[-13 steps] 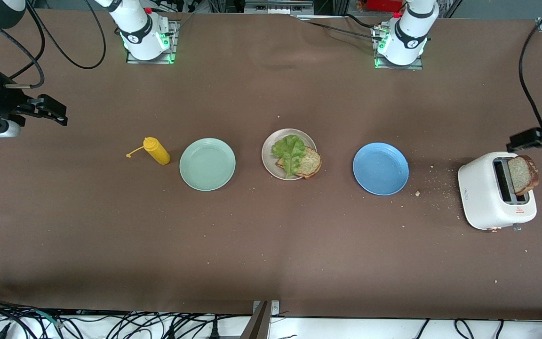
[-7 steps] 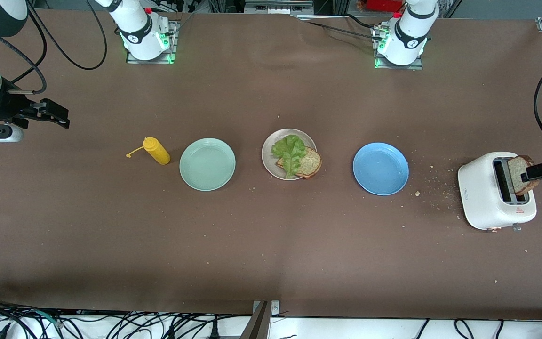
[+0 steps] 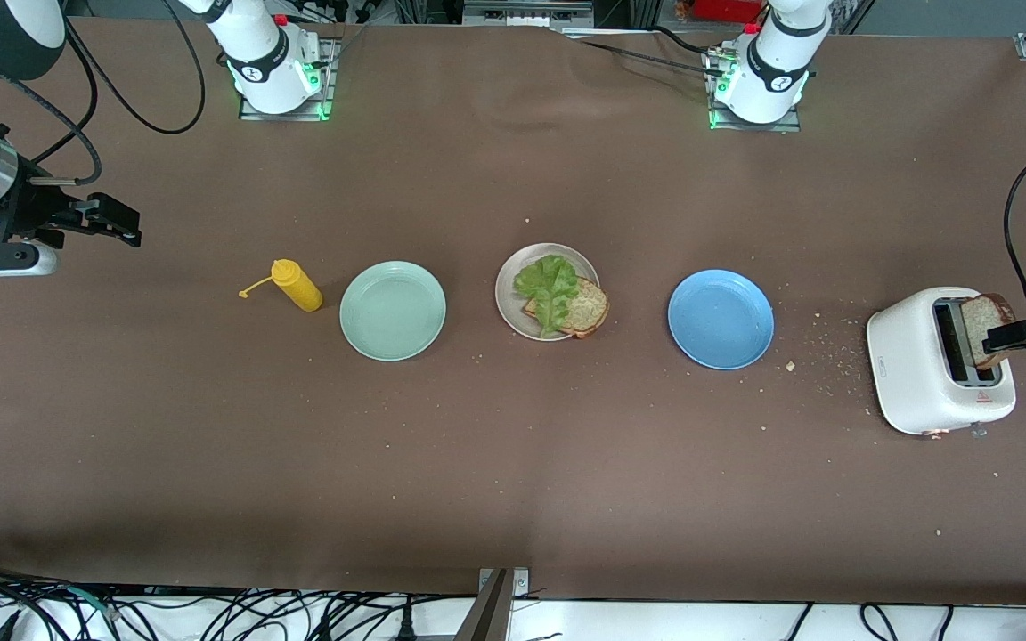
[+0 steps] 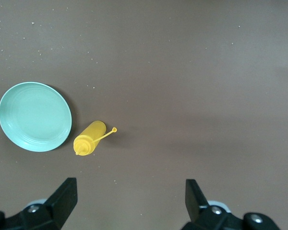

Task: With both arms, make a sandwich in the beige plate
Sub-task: 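Lower the left gripper onto the toaster bread slice and grasp it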

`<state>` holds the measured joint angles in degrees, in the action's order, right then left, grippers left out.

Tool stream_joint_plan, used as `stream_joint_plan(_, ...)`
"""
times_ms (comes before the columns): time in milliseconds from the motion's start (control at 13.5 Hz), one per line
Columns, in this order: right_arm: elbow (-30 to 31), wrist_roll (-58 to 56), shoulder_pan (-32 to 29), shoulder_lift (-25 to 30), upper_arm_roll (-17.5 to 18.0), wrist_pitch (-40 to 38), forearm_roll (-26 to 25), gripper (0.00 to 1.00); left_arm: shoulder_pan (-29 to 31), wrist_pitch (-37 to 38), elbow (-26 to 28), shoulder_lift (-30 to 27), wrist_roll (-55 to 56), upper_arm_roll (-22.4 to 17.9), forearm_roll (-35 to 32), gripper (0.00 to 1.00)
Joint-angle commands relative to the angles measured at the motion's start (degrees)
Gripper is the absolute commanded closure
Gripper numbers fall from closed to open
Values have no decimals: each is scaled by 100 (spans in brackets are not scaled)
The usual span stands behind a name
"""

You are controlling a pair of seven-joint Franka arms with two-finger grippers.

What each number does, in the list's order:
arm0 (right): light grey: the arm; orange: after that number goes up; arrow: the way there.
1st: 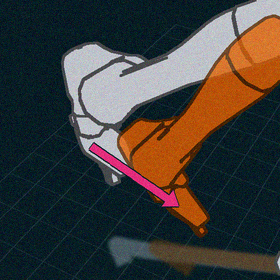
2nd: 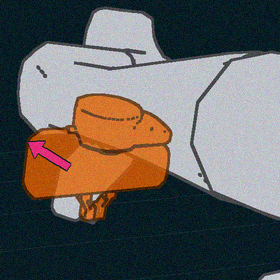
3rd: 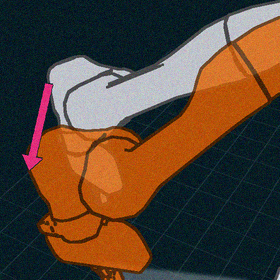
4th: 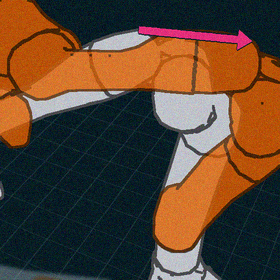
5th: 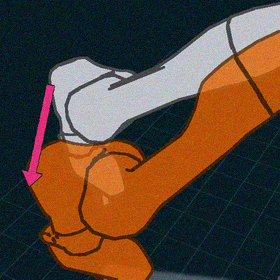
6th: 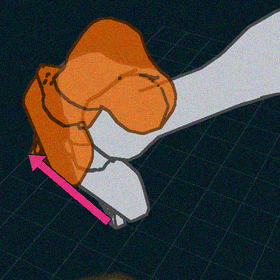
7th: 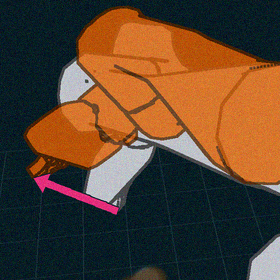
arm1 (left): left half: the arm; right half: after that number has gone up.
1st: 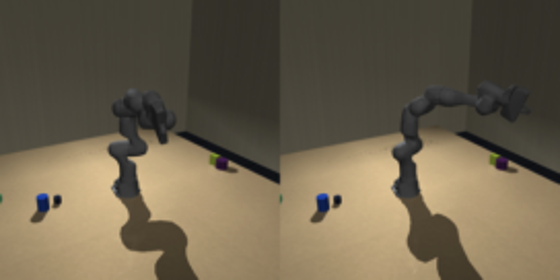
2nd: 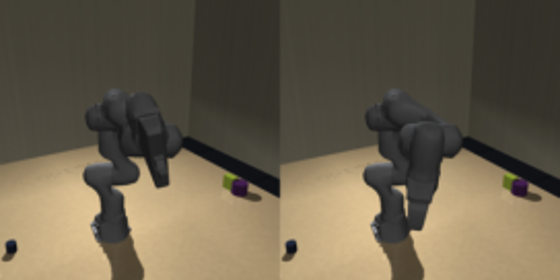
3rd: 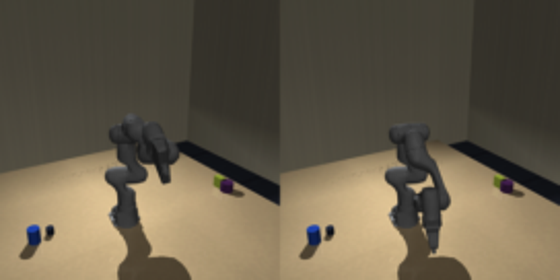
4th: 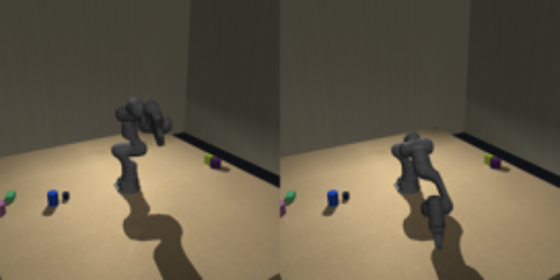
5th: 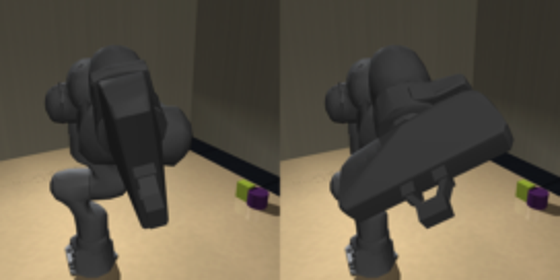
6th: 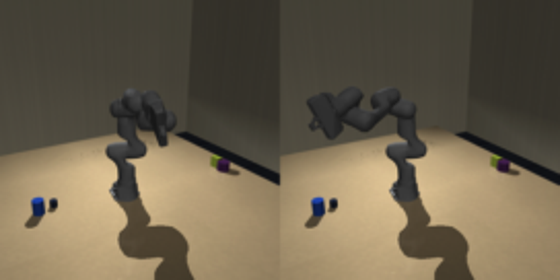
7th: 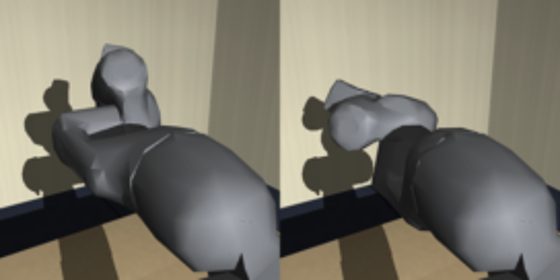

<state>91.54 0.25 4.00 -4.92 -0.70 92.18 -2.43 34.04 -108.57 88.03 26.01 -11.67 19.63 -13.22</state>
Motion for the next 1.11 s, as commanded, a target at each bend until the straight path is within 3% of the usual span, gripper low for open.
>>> stream_joint_plan(0, 127, 80, 13, 18, -1, 133, 85, 0, 287, -330, 811, -447, -107, 93, -146, 0)
stream_joint_plan(74, 188, 80, 13, 18, -1, 194, 85, 0, 374, -331, 934, -465, -107, 102, -146, 3)
stream_joint_plan(222, 215, 80, 13, 18, -1, 203, 85, 0, 454, -305, 980, -518, -281, 93, -155, 73)
stream_joint_plan(297, 215, 80, 22, 18, -1, 230, 85, 0, 454, -288, 980, -535, -483, 93, -146, 95)
stream_joint_plan(371, 215, 80, 22, 18, -1, 239, 85, 0, 480, -287, 962, -536, -529, 93, -146, 100)
stream_joint_plan(1038, 321, 80, 22, 18, -1, 397, 76, 0, 437, 239, 655, -1044, -432, 190, -154, 100)
